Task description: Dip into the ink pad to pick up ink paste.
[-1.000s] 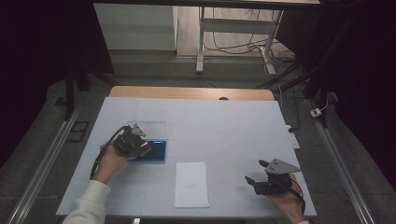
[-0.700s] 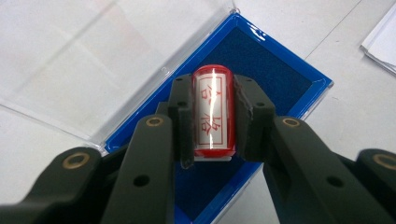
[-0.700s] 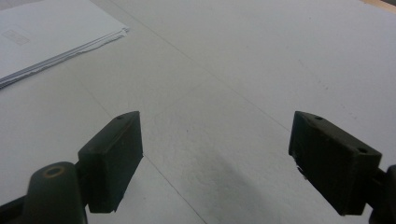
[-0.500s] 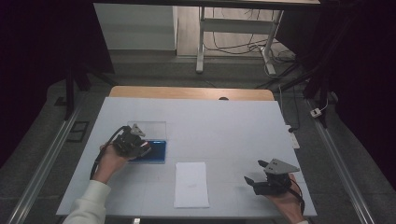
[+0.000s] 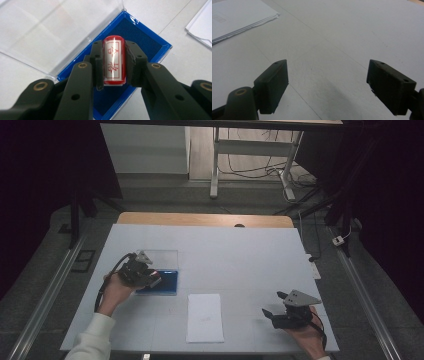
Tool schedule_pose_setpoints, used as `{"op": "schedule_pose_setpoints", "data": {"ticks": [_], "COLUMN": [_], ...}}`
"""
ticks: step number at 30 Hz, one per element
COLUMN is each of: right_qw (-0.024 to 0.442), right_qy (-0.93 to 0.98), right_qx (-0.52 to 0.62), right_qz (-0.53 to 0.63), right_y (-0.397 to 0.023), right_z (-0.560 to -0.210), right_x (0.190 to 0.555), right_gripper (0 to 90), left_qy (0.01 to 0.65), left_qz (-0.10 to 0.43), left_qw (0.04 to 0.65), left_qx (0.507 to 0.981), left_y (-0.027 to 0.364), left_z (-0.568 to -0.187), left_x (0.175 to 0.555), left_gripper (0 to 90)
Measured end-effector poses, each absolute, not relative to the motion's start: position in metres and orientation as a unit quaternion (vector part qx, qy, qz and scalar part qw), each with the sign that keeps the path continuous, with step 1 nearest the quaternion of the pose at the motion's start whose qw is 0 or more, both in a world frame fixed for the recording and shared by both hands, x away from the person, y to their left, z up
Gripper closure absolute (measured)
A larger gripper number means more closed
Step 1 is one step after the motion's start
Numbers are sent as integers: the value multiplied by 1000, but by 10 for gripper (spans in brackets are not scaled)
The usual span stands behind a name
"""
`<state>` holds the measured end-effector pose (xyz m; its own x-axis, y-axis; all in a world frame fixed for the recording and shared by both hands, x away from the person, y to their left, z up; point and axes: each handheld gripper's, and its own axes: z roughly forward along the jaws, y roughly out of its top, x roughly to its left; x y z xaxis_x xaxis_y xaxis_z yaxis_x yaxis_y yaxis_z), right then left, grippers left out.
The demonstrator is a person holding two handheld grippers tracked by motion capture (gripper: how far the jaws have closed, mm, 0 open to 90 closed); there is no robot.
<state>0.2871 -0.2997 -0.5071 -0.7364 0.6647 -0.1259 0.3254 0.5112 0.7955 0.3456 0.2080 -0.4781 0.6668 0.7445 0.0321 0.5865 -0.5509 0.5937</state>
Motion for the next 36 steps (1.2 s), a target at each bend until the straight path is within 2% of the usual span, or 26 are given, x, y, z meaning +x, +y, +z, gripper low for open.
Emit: {"op": "schedule_pose_setpoints", "data": {"ticks": [4,10,36], "right_qw": [213,219,215], "right_qy": [843,842,846], "right_qx": [295,293,293], "right_qz": [396,397,389], "right_y": [-301,-301,-301], "right_z": [-507,-506,-508], "right_x": [287,286,287], "right_gripper": [170,170,170], "left_qy": [387,391,404], "left_qz": [148,147,116], "left_qw": [323,348,281], "left_qx": [851,839,863], "left_y": [213,218,209], "left_z": [-457,-442,-479], "left_x": [338,330,349], "left_gripper": [704,704,702]}}
